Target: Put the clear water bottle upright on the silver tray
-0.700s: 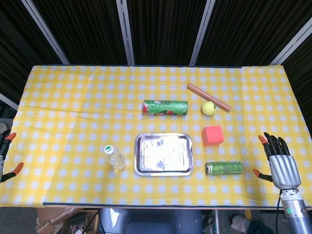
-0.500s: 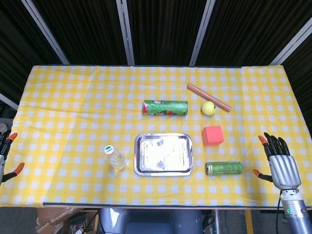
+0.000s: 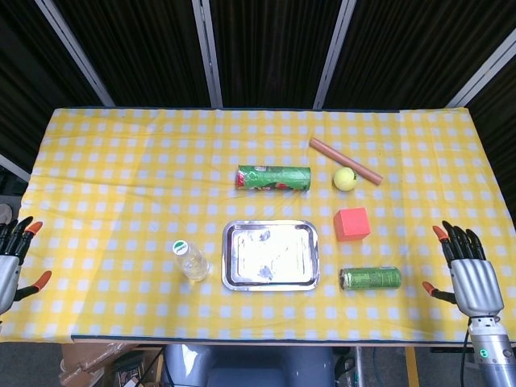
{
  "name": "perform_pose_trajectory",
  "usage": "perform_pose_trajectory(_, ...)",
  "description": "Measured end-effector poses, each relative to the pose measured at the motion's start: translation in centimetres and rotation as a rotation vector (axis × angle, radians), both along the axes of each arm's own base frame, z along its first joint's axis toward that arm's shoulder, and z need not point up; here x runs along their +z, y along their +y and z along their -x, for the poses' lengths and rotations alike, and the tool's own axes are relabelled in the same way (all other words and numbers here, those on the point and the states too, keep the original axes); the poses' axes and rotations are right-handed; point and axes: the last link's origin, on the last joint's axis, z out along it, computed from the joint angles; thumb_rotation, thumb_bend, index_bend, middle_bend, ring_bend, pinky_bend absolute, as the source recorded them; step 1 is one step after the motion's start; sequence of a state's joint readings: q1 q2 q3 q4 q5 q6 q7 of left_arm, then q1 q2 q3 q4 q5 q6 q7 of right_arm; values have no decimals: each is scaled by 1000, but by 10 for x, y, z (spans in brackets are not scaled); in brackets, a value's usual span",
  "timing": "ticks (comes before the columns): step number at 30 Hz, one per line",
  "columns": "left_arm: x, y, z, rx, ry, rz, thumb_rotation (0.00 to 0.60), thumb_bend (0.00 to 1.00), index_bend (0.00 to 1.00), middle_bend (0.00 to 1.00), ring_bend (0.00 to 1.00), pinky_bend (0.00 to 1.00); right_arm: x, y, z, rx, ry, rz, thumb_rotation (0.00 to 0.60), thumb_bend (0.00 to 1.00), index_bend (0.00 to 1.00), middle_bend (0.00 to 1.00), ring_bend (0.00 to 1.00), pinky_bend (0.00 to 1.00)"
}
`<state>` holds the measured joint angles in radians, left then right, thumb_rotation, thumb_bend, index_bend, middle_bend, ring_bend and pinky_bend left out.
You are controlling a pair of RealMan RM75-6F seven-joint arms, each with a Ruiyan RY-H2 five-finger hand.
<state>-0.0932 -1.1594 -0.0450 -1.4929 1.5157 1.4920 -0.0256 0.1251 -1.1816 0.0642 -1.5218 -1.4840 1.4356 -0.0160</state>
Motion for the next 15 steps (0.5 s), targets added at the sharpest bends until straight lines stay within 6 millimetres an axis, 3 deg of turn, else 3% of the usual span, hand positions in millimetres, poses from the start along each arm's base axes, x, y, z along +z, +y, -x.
perform_pose_trajectory(9, -3, 4, -2, 5, -19, -19, 600, 275, 92, 63, 0, 0, -1, 1, -2, 4, -10, -5, 600, 50, 10, 0, 0, 0)
perform_pose_trajectory(15, -21, 11, -21, -6, -285, 52, 600, 241, 97, 65, 0, 0, 1, 3, -2, -1, -21, -2, 600, 50, 10, 0, 0, 0)
